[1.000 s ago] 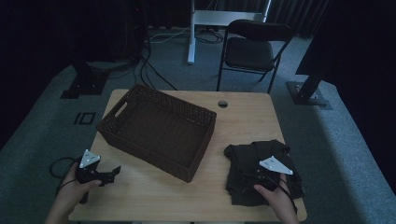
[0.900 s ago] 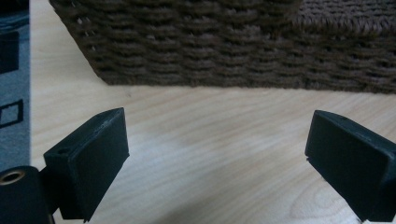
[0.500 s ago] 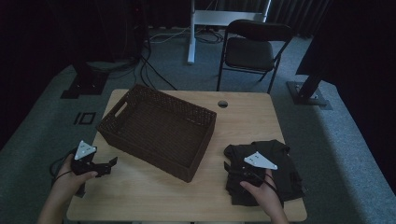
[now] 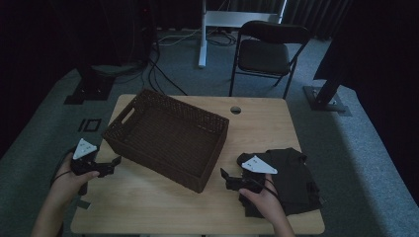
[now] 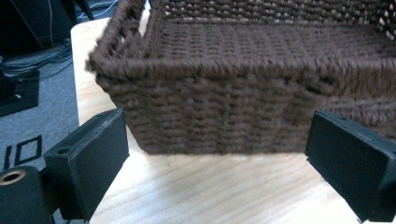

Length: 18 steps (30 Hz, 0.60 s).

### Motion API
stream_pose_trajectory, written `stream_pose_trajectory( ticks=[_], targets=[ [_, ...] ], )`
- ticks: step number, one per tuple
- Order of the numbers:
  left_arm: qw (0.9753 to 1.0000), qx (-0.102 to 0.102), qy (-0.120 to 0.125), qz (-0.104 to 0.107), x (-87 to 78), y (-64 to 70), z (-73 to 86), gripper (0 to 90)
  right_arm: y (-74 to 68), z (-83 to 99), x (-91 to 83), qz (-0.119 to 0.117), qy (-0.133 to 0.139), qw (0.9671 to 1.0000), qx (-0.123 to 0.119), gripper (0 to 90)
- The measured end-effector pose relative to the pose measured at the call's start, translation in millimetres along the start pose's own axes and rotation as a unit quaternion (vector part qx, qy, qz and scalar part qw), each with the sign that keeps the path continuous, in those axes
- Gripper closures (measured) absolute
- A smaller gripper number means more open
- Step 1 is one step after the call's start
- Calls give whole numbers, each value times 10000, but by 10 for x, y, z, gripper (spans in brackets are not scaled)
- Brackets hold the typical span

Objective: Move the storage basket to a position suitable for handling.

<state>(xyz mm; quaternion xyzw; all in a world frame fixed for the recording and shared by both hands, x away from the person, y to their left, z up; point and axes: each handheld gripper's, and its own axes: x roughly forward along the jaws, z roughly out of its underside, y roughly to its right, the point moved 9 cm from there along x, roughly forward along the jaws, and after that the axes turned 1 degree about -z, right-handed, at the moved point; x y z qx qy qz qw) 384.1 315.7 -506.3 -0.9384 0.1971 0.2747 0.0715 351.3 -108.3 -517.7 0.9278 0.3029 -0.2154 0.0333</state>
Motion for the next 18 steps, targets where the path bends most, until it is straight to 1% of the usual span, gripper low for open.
stream_pose_trajectory(
  ticks=[1,2,3,5,6,8,10,13,15,16,18],
  targets=[
    [10000,-6,27,-46,6,-27,-30,66,-22,-19,10,-15,6,10000,-5,108],
    [9999,94,21,-108,14,-59,-59,66,-45,-38,21,-35,15,10000,-10,108],
    [9998,123,24,-135,21,-78,-79,65,-74,-62,32,-58,20,10000,-38,108],
    [9999,84,99,-110,40,-120,-149,66,-114,-95,49,-88,44,9999,-52,108],
    [9999,76,97,-97,47,-147,-177,66,-135,-112,59,-107,56,9999,-50,108],
    [9995,77,211,-210,69,-227,-254,66,-176,-139,79,-144,81,9999,-35,108],
    [9994,-21,250,-233,101,-295,-310,66,-212,-158,102,-178,109,9998,-19,108],
    [9992,-66,297,-274,170,-386,-374,66,-258,-174,139,-220,113,9997,-12,108],
    [9991,24,282,-327,223,-448,-399,66,-280,-190,157,-236,121,9996,5,108],
    [9990,-24,290,-331,253,-477,-412,66,-287,-201,165,-242,131,9996,9,108],
    [9986,-86,427,-292,304,-520,-457,66,-299,-232,175,-270,175,9995,61,108]
  ],
)
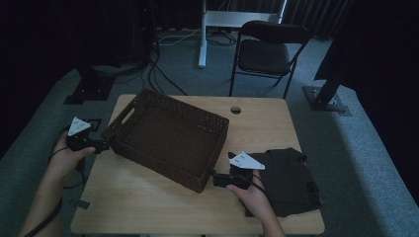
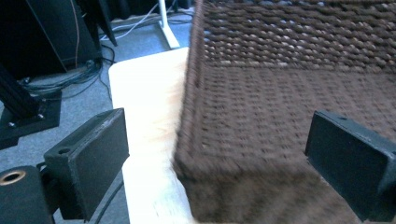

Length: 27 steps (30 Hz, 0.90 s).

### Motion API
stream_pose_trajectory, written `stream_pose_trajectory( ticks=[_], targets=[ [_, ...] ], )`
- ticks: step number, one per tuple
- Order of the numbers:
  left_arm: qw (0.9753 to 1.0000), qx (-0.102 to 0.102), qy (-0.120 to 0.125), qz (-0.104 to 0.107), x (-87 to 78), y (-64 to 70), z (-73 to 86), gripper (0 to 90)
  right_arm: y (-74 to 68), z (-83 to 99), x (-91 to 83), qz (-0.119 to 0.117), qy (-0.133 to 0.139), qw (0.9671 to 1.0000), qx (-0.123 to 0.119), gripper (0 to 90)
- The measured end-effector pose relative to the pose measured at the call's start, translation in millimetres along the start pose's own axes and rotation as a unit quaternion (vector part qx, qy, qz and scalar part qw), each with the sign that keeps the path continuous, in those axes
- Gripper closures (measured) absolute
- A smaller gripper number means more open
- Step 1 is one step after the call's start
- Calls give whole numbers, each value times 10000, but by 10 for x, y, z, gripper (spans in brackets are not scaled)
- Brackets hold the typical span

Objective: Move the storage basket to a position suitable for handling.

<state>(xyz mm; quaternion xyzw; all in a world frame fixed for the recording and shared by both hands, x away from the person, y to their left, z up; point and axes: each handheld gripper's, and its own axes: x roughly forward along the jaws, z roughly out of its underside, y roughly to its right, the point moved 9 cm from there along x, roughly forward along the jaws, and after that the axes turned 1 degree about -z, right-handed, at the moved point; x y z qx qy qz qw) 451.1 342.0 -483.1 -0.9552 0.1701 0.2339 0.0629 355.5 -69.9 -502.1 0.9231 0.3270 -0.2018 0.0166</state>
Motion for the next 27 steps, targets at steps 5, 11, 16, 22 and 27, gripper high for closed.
stream_pose_trajectory(
  ticks=[5,11,16,22,27],
  targets=[
    [9996,76,-258,-57,142,-85,17,80,-12,-34,50,17,32,9999,122,108],
    [9991,177,-345,-175,305,-178,16,82,-65,-57,122,10,20,9999,151,108],
    [9991,105,-335,-257,417,-221,19,154,-80,-54,195,50,22,9997,239,108],
    [9995,69,-268,-134,491,-154,0,337,-86,26,297,170,-34,9992,372,146],
    [9984,20,-548,-119,526,-142,64,497,-109,17,300,231,-122,9990,349,204]
  ],
)
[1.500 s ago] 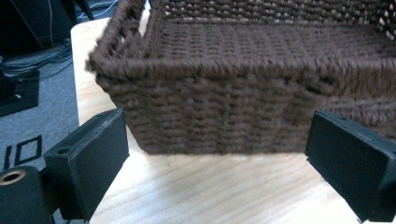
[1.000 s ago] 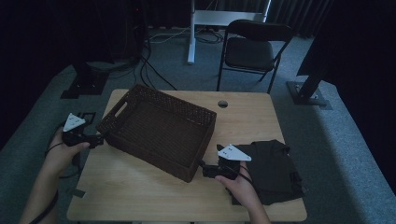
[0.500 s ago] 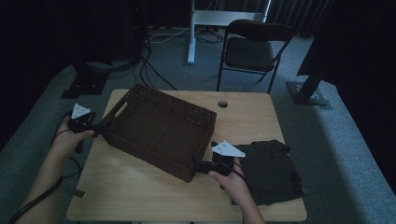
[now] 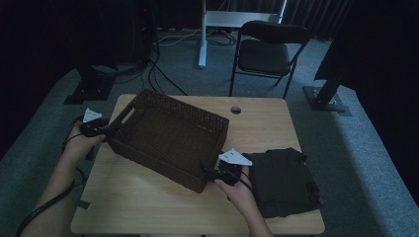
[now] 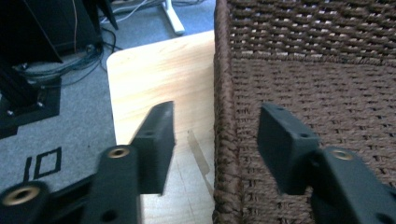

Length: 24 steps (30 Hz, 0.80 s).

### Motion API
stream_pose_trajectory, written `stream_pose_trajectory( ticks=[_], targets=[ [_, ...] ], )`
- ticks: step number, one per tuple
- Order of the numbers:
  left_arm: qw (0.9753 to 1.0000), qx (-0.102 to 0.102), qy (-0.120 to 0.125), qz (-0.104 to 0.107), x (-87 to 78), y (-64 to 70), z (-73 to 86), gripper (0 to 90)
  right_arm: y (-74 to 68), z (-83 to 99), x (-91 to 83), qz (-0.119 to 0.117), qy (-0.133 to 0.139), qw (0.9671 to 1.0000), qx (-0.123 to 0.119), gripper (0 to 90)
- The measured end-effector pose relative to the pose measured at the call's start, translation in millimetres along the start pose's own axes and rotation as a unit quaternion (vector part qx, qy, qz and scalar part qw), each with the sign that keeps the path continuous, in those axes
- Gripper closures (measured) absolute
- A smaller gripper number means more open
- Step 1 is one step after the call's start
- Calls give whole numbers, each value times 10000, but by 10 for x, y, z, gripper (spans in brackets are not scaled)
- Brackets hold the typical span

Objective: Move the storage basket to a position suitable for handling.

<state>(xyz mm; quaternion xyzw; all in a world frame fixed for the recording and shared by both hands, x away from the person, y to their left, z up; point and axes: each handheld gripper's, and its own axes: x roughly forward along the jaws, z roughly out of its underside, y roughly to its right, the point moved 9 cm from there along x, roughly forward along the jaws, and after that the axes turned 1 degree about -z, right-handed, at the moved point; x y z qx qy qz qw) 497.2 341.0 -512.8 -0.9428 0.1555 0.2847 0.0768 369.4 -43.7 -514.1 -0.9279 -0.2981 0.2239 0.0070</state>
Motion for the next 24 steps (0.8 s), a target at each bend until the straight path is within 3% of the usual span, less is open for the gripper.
stream_pose_trajectory(
  ticks=[5,7,9,12,20,24],
  targets=[
    [9999,-31,-121,58,3,32,38,573,-23,-4,3,74,-81,9999,-40,246],
    [9999,-4,-116,17,1,33,42,614,-56,-4,9,-9,-81,10000,-50,320],
    [9999,-72,-93,-7,-2,41,45,662,-67,-3,12,63,-78,9999,-48,330],
    [9999,-86,-124,-5,-2,60,55,727,-77,2,16,131,-118,9998,70,346],
    [9993,-195,-261,-207,-35,83,86,760,-49,1,18,203,-118,9997,109,370],
    [9985,-438,-226,-245,-74,112,116,767,-10,-7,17,270,-110,9995,124,393]
  ],
)
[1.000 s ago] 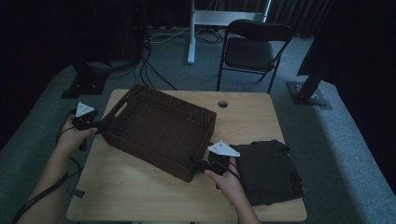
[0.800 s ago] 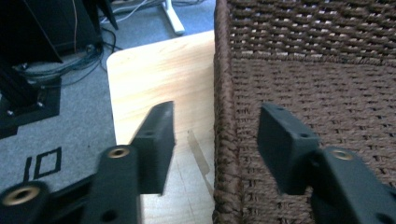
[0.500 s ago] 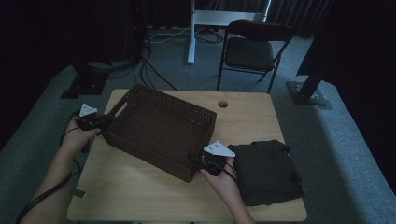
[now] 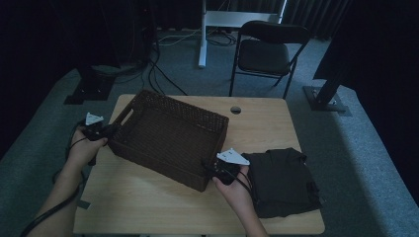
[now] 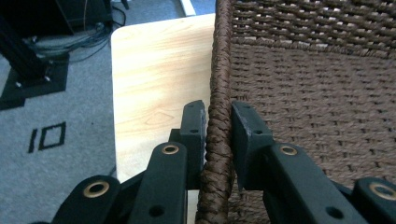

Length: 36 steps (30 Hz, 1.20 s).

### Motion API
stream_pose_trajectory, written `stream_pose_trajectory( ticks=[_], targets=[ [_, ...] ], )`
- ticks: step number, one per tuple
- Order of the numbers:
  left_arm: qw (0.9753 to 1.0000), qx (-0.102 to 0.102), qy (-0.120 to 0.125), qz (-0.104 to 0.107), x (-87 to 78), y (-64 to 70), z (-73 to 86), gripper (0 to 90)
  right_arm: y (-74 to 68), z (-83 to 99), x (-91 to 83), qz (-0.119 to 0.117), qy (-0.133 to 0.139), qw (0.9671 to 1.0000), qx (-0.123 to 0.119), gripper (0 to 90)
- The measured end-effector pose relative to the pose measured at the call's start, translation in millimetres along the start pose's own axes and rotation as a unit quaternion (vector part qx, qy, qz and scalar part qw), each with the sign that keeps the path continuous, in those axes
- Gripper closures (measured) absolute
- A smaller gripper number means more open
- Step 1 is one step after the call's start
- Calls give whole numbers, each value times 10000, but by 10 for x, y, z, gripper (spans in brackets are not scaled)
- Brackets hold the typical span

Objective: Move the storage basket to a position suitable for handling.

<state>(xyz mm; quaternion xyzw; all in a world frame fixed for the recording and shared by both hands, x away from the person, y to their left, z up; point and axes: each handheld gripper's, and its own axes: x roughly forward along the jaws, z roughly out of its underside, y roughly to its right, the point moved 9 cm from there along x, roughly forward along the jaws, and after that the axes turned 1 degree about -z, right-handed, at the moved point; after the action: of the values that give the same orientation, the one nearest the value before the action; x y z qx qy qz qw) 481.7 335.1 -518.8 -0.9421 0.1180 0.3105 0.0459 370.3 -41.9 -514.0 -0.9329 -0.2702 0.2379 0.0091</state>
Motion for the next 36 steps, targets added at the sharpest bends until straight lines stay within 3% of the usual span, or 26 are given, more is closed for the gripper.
stream_pose_trajectory(
  ticks=[6,8,12,16,19,22,30,36],
  targets=[
    [9999,-156,9,-68,-60,44,45,769,68,-20,2,102,-21,9999,-47,431],
    [9998,-122,-19,-126,-85,55,62,791,95,-27,4,126,-34,9999,-48,454],
    [9999,-140,43,-92,-131,99,92,790,160,-38,13,193,33,9998,-81,478],
    [9991,-406,128,-26,-162,123,127,798,203,-54,32,242,31,9997,-88,495],
    [9993,-354,129,22,-199,153,150,805,245,-71,44,345,85,9991,-226,509],
    [9989,-427,157,94,-224,178,175,807,300,-73,57,351,60,9994,-1,514],
    [9973,-702,166,135,-323,278,254,806,396,-117,72,552,-93,9983,-164,604],
    [9970,-757,146,51,-403,367,314,803,473,-140,89,620,-82,9976,-312,631]
  ],
)
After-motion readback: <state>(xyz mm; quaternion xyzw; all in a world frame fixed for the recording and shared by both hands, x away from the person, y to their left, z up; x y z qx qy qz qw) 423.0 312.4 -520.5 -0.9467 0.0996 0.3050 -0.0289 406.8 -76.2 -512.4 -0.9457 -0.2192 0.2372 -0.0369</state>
